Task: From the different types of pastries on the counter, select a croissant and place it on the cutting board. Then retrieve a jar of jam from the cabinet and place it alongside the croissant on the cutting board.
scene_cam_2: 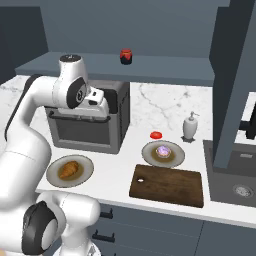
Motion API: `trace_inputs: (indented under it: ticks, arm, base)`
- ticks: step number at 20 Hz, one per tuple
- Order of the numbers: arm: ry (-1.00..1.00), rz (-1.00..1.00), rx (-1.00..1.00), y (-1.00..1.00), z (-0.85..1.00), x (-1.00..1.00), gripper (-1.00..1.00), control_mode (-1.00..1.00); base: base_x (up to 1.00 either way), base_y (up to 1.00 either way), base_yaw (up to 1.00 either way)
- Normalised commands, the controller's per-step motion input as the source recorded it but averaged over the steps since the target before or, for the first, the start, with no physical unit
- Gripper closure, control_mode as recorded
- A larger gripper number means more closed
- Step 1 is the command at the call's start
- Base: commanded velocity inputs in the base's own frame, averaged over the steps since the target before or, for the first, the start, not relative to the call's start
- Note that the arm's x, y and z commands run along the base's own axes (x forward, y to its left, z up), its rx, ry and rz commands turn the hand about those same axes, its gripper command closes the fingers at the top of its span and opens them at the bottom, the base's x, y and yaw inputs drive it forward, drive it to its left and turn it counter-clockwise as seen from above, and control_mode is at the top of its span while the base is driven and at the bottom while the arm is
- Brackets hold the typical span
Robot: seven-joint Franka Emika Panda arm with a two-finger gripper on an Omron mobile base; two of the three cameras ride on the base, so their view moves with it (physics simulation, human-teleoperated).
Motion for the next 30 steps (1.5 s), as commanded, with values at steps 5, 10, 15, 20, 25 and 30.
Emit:
trace_inputs:
  ticks: [5,10,15,20,25,30]
  arm:
    - [0.0,-0.03,0.0,0.03,-0.13,0.0,-1.0,-1.0]
    - [0.0,-0.07,0.01,0.11,-0.61,-0.03,-1.0,-1.0]
    - [0.01,-0.14,0.04,0.31,-0.7,-0.12,-1.0,-1.0]
    - [0.09,-0.25,0.09,0.47,-0.52,-0.25,-1.0,-1.0]
    - [0.09,-0.2,0.1,0.39,-0.3,-0.32,-1.0,-1.0]
    - [0.02,-0.04,0.02,0.09,-0.05,-0.05,-1.0,-1.0]
  base:
    - [0.0,0.0,0.0]
    - [0.0,0.0,0.0]
    - [0.0,0.0,0.0]
    - [0.0,0.0,0.0]
    - [0.0,0.0,0.0]
    - [0.0,0.0,0.0]
